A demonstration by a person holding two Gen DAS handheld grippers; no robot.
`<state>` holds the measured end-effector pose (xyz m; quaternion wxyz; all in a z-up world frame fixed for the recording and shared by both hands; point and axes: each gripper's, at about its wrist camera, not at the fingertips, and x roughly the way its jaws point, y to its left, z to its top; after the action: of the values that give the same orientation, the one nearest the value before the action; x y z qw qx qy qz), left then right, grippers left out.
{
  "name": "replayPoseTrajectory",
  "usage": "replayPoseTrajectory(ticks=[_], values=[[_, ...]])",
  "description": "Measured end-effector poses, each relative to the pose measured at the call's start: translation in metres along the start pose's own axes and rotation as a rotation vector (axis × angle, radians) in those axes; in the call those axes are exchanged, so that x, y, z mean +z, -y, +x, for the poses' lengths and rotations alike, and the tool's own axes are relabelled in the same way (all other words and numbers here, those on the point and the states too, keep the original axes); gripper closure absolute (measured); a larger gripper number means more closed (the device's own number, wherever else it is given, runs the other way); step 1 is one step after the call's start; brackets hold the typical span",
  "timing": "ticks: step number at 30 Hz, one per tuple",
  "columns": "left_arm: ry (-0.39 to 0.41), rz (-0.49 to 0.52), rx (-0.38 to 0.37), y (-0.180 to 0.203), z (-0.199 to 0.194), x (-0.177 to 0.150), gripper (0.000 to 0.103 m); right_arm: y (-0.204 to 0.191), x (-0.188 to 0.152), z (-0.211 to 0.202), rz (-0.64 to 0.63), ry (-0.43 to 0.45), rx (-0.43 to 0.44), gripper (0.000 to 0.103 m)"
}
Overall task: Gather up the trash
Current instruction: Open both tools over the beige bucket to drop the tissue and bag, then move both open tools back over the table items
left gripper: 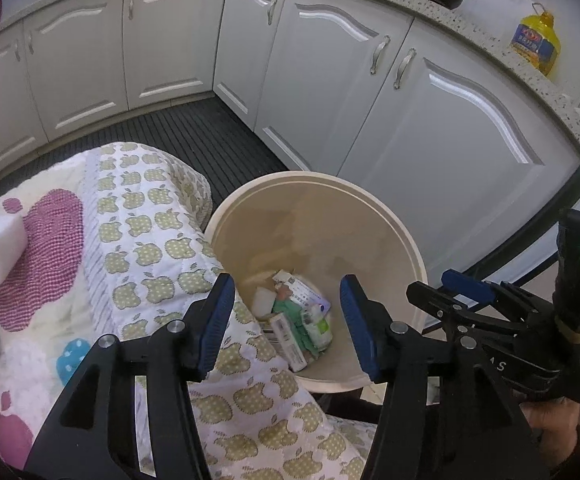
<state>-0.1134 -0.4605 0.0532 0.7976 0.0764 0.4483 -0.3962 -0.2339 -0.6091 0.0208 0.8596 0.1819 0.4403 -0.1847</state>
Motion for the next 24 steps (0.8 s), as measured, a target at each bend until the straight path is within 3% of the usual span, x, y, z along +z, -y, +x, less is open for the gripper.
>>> replayPoseTrajectory(ticks=[9, 24], values=[[0.045, 0.006, 0.037, -0.009, -0.034, -0.013, 0.05, -0.023, -0.004, -0.015, -0.034, 0.015, 0.024, 0.045], [0.101, -0.055, 0.117, -0.063, -0.103, -0.048, 0.049, -0.106, -0.018, -0.037, -0.157, 0.026, 0.109, 0.041]])
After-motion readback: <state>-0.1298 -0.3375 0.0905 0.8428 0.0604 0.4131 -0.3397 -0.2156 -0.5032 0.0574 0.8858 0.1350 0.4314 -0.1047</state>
